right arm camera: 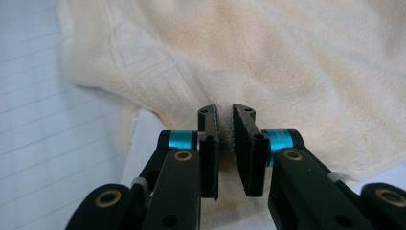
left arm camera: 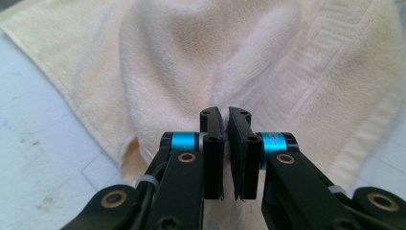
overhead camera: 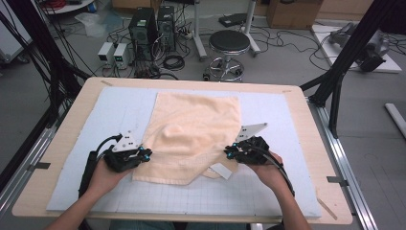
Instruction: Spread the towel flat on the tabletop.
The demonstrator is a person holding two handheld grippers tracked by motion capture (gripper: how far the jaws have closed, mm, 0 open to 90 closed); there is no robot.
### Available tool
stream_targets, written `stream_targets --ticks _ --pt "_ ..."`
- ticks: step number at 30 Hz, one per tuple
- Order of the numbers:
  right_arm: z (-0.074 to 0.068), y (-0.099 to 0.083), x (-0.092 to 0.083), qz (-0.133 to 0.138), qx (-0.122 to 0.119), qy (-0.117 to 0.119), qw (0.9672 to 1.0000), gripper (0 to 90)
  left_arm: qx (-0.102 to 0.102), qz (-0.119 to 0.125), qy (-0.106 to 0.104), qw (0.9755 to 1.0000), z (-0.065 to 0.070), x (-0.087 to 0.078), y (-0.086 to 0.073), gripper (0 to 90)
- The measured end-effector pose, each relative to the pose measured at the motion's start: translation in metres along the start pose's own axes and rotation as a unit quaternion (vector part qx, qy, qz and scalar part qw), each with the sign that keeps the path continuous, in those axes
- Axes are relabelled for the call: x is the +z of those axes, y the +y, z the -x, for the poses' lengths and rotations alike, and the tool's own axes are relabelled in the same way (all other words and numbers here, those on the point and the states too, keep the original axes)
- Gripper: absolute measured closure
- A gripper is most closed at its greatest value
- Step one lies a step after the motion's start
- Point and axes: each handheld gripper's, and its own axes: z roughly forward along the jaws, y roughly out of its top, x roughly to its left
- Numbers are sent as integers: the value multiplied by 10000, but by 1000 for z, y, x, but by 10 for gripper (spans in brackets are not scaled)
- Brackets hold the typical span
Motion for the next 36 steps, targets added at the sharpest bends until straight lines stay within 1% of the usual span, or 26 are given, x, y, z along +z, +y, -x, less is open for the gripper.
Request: stream_targets --ticks 4,5,6,8,9,12,13,14,15,16,17,19,20,21,22,23,26,27,28,29,30,33,34,35,36 --pt "-10 -1 -13 12 -37 114 9999 814 -4 3 -73 10000 3 -10 -4 846" --pt "-13 -1 -15 2 -92 131 9999 814 6 -4 -84 10000 3 -10 -5 845" --pt "-15 -2 -17 -11 -121 166 9998 814 -41 -9 -127 9999 3 -10 -6 845" --pt "-19 -3 -20 11 -105 228 9997 814 -46 -10 -188 9998 5 -11 -6 848" --pt "-21 -4 -23 27 -87 265 9996 814 -37 -3 -218 9998 6 -12 -6 851" --pt "-23 -6 -29 99 -73 355 9993 813 98 85 -282 9995 14 -22 -5 851" --pt "-23 -8 -30 104 -60 408 9991 798 102 113 -309 9994 14 -24 -5 850" --pt "-23 -8 -30 75 -38 440 9990 763 66 95 -379 9992 13 -26 -5 849" --pt "-21 -8 -29 58 -25 440 9990 710 50 85 -427 9990 12 -26 -5 837" --pt "-19 -8 -29 48 -16 431 9991 703 30 89 -390 9992 10 -27 -5 803" --pt "-17 -7 -29 110 0 420 9991 686 -30 127 -398 9991 8 -27 -4 755" --pt "-14 -5 -29 263 61 358 9990 653 -111 204 -423 9988 3 -27 -2 690" --pt "-13 -4 -29 287 74 357 9989 646 -155 249 -374 9989 0 -26 0 664" --pt "-10 -2 -28 327 80 317 9989 626 -141 247 -360 9989 -2 -25 2 652" --pt "-8 -2 -27 332 73 271 9991 617 -158 273 -337 9989 -5 -21 5 643" --pt "-4 -1 -23 313 66 139 9994 606 -148 281 -288 9991 -7 -17 7 617" --pt "6 -1 -12 133 76 -92 9998 569 -134 237 -261 9993 -13 -1 15 585" --pt "10 -1 -6 79 90 -146 9998 561 -139 236 -246 9993 -15 4 16 574" --pt "12 -1 -2 54 86 -141 9998 549 -161 201 -196 9995 -18 10 19 566" --pt "15 -1 4 6 30 -190 9998 539 -160 164 -125 9997 -20 15 20 540" --pt "16 -1 7 -45 13 -237 9997 534 -232 127 -15 9996 -23 21 22 514" --pt "21 -2 20 -209 -73 -310 9993 520 -491 88 87 9987 -32 35 21 454" --pt "23 -2 23 -250 -113 -304 9992 526 -533 29 62 9986 -35 39 19 460" --pt "23 -3 26 -272 -117 -289 9991 559 -548 -60 -7 9985 -37 42 18 494" --pt "24 -3 29 -339 -140 -253 9990 606 -571 -112 -106 9982 -38 44 16 571"
